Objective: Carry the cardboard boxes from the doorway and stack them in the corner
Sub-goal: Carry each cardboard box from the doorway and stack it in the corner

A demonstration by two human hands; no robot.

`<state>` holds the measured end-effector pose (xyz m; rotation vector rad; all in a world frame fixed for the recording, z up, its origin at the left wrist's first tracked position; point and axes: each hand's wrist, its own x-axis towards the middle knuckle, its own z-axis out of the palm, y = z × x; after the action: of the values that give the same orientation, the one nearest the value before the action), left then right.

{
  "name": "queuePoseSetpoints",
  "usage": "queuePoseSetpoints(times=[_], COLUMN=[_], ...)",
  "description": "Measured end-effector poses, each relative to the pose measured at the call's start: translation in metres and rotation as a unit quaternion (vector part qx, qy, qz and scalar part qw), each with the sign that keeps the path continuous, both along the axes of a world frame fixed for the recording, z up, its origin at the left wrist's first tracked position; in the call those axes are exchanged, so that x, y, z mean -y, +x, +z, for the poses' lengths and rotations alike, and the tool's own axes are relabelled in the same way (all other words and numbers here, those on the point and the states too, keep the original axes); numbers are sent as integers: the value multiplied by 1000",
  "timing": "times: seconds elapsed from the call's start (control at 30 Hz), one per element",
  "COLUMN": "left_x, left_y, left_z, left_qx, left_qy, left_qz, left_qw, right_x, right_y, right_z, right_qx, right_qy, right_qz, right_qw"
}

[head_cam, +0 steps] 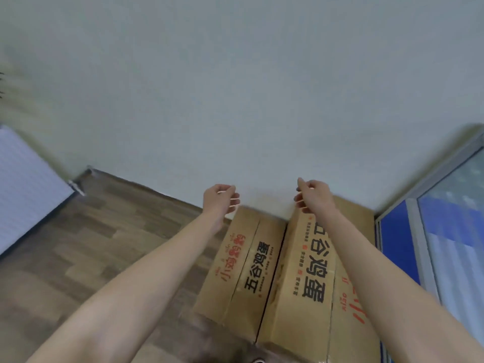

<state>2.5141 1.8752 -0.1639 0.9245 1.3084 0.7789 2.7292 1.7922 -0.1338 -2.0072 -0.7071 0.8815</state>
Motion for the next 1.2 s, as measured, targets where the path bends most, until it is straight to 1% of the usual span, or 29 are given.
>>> queuePoseSetpoints(times=[0.13,0.17,0.27,0.3,0.37,0.43,0.53,0.6,0.7,0.73,0.8,0.9,1.0,1.1,1.13,1.2], left_x=[18,24,58,67,106,135,206,246,314,346,391,465,534,576,600,629], left_y=[-145,-170,-295,-319,-415,-472,-594,-655,-752,-791,-844,-923,-993,-1047,-1085,-1128], left_z=[47,53,76,82,94,103,114,118,117,117,112,103,91,76,73,70], left_qx=[-7,-10,-17,-16,-10,-4,-9,-24,-33,-40,-47,-60,-78,-80,-84,-89], left_qy=[55,62,100,109,120,120,115,108,105,104,98,95,85,60,54,36], left_qz=[73,88,174,190,253,283,362,398,473,505,554,623,673,700,722,731], left_qw=[996,994,979,976,960,952,925,911,874,856,826,774,731,707,685,676], right_x=[-21,-23,-24,-22,-10,-3,24,37,66,80,104,143,185,221,242,265], right_y=[-125,-148,-264,-290,-387,-450,-591,-663,-775,-822,-886,-992,-1102,-1183,-1238,-1298], right_z=[51,60,79,86,91,95,100,104,108,107,105,87,57,40,30,26], right_qx=[19,24,50,60,72,63,61,48,49,47,41,22,-1,-19,-28,-52], right_qy=[33,32,55,61,69,73,90,100,113,115,111,96,74,64,64,48], right_qz=[115,130,193,206,250,264,341,384,451,487,532,588,637,675,699,723], right_qw=[993,991,978,975,963,960,934,917,884,864,839,803,767,735,711,687])
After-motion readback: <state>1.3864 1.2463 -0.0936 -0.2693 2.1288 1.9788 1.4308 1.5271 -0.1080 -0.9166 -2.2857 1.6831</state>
